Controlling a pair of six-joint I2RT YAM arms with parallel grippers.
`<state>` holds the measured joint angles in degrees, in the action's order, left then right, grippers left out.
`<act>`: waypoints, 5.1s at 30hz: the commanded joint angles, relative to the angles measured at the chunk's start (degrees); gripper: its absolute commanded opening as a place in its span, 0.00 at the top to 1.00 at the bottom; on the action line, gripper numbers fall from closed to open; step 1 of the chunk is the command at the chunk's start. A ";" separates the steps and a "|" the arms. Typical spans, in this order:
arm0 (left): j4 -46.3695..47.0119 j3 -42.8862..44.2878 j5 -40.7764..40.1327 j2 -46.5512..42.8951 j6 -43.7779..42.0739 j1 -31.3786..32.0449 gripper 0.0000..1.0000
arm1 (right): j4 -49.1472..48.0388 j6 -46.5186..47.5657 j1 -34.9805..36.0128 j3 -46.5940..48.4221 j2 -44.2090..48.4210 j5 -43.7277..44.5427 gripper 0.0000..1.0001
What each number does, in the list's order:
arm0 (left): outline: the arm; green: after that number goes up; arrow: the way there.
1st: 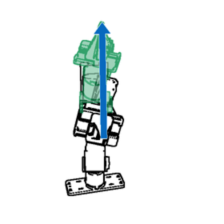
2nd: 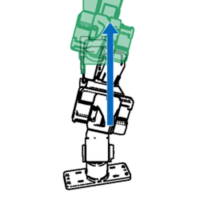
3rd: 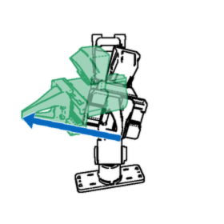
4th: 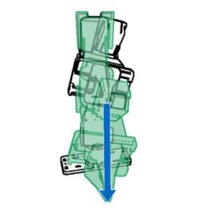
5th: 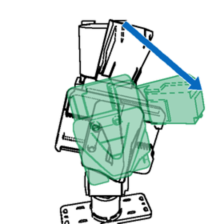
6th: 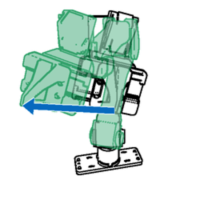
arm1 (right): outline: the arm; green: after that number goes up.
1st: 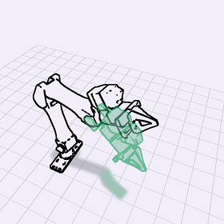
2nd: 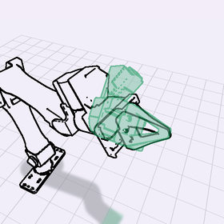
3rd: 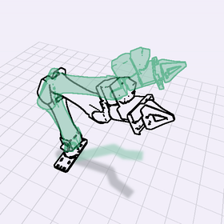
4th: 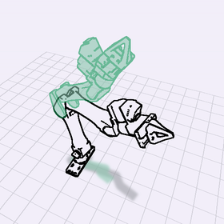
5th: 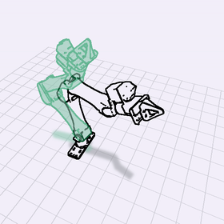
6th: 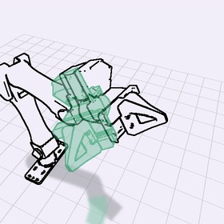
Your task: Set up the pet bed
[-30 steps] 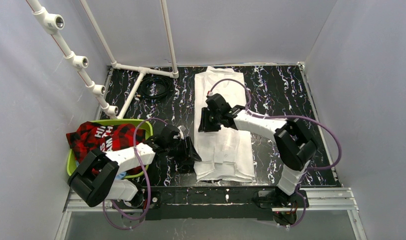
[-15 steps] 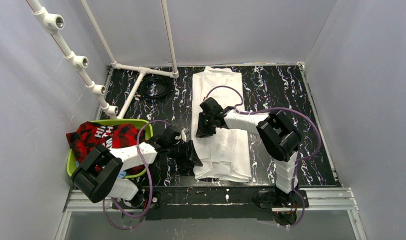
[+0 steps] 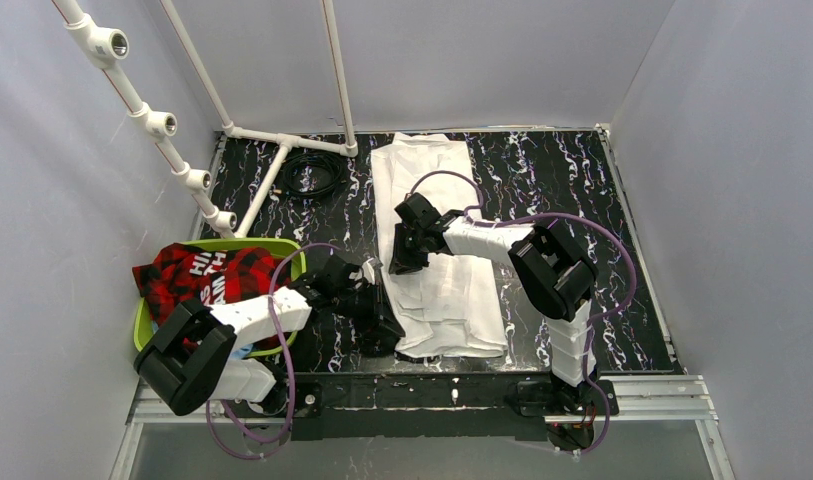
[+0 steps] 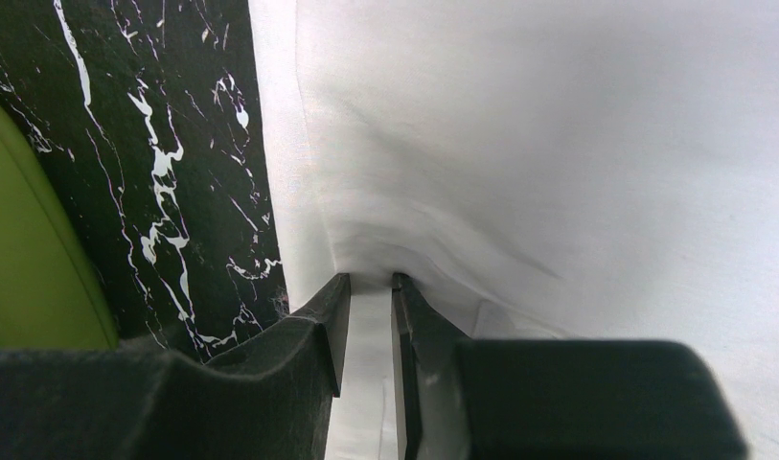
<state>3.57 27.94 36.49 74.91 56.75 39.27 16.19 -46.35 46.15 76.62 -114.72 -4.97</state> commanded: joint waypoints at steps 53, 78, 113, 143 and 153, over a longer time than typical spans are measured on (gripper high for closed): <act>-20.99 9.06 -21.89 4.68 2.01 -3.24 0.34 | 15.22 10.51 -26.90 -45.35 45.15 -15.59 0.45; -21.44 7.38 -22.16 2.94 -0.17 -3.23 0.44 | 9.91 13.83 -26.90 -48.40 41.79 -13.95 0.55; -14.96 10.95 -12.10 10.54 1.88 -5.08 1.00 | 10.38 13.40 -26.99 -42.80 41.73 -17.27 0.99; -27.90 55.22 -7.86 36.10 9.99 -21.97 1.00 | -6.11 -9.50 -30.29 -8.14 13.06 -10.22 0.99; -35.68 69.31 -8.81 48.35 5.75 -25.55 0.88 | -7.15 -7.98 -32.97 0.69 0.64 -9.18 0.82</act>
<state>-26.65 91.29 27.05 119.98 65.30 15.05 11.35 -55.46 13.67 72.71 -111.04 -15.11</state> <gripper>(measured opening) 0.041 0.097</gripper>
